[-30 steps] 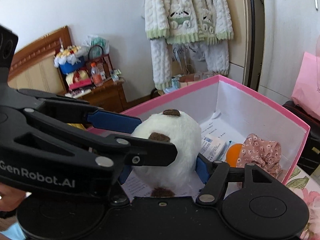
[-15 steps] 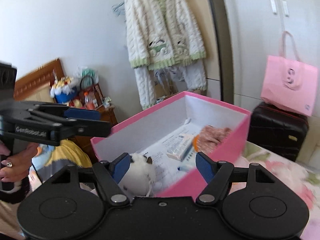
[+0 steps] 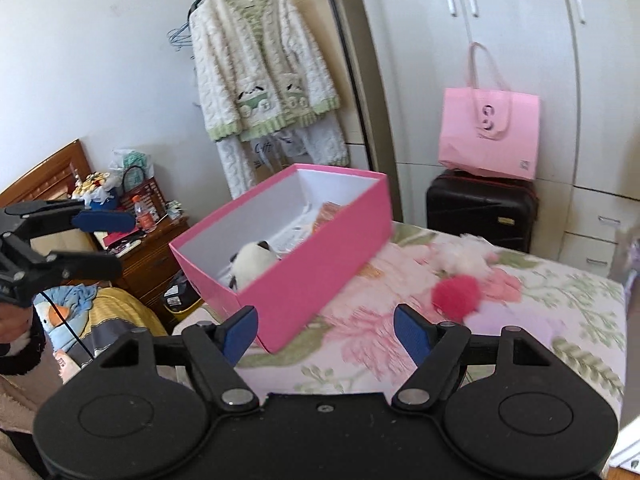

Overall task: Organize soft objects
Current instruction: 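Open the left tool to drop the plush toy into the box, then grasp the pink pom-pom with the left tool while the right tool grasps the white mesh puff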

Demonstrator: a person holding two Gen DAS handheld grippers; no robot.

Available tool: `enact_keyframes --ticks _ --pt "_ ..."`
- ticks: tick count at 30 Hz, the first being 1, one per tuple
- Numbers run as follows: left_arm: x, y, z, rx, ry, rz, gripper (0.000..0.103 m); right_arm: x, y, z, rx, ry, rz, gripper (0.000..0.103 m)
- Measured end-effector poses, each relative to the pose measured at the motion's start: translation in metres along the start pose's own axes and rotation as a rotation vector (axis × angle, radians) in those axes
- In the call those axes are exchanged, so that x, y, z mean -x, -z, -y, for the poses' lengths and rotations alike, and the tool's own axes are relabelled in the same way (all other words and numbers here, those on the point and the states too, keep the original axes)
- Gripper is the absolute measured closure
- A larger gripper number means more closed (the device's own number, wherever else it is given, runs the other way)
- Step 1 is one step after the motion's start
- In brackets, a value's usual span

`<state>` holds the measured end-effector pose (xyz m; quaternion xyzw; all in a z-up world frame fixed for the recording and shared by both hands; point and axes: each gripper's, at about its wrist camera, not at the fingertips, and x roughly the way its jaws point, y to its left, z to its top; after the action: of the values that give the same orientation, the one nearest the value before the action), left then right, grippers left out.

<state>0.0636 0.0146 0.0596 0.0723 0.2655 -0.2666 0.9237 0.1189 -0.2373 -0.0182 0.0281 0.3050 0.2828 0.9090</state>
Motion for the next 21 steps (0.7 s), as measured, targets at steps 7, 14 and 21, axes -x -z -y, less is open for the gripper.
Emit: enact_keyframes --ticks 7,14,21 --pt "-0.029 0.007 0.03 -0.046 0.08 -0.07 0.03 0.019 0.023 0.02 -0.038 0.023 0.011 0.023" --pt "-0.069 0.003 0.04 -0.04 0.082 -0.083 0.029 0.029 0.027 0.041 -0.051 0.035 0.047 0.022" --pt "-0.127 -0.005 0.04 0.027 0.097 -0.083 0.029 0.019 0.017 0.065 -0.054 0.041 0.069 0.02"
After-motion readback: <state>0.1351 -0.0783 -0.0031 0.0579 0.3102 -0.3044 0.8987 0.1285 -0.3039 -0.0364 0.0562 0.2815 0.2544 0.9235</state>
